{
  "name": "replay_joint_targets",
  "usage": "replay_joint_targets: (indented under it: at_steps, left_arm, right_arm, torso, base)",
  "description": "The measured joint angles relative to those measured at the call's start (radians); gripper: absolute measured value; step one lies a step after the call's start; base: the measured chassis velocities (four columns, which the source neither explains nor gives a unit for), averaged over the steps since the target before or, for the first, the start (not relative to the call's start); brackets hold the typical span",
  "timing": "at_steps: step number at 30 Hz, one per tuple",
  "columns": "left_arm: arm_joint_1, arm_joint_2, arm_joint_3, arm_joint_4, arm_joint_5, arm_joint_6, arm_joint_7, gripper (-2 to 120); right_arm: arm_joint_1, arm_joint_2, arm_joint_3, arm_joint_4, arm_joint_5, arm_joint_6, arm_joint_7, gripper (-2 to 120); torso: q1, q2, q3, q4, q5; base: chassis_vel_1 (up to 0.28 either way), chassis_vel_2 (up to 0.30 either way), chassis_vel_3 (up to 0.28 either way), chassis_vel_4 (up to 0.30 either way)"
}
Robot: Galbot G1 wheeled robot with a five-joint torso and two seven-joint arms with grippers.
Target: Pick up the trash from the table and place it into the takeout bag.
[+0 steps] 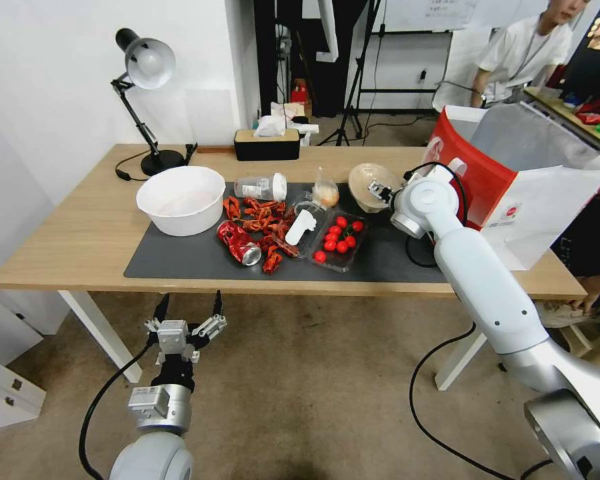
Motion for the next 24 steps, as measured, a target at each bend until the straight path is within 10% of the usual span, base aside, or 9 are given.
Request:
replay_joint_targets:
  at_steps: [24]
  left_arm:
    - [-0.015, 0.011, 0.003, 0.011, -0.006, 0.000, -0.005, 100]
  right_arm:
    - [0.072, 0.062, -0.014, -0.134, 0.009, -0.030, 0.004, 100]
  torso:
    - [0.000, 0.000, 0.000, 0.0000, 0.0000]
  base:
    - [0.000, 0.000, 0.000, 0.000]
